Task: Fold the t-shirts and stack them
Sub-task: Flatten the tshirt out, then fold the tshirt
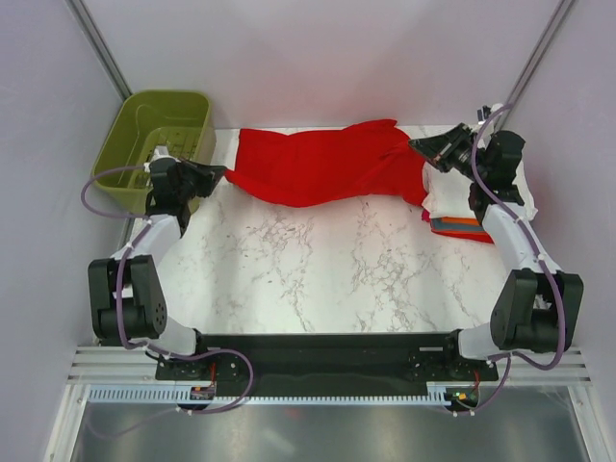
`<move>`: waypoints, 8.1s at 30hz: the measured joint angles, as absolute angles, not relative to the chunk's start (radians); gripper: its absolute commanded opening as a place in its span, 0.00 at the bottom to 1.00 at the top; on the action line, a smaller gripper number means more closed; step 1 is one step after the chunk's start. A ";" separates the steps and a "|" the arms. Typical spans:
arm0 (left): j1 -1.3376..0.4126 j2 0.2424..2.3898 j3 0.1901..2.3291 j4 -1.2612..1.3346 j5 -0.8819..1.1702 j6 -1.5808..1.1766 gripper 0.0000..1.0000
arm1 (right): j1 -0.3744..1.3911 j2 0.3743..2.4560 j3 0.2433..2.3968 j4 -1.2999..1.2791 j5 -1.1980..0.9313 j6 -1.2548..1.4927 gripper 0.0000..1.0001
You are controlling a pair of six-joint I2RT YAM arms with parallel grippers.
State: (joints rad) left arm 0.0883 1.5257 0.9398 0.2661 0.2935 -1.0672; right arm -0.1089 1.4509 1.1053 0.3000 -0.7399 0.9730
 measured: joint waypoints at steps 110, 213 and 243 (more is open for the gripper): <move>0.138 1.564 0.742 0.082 0.105 -1.417 0.02 | -0.047 1.946 1.609 -0.249 -0.527 0.566 0.00; 0.234 1.381 0.433 0.231 -0.072 -1.245 0.02 | 0.258 1.415 0.712 0.005 0.011 0.603 0.58; 0.257 1.415 0.450 0.211 -0.042 -1.195 0.02 | 0.180 1.522 0.814 -0.121 0.065 0.535 0.00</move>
State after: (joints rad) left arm 0.2565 1.4151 0.4496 0.2108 -0.0418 -1.1950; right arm 0.1802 1.5215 0.8143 -0.1215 0.0650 0.5354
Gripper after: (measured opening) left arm 0.033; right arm 0.010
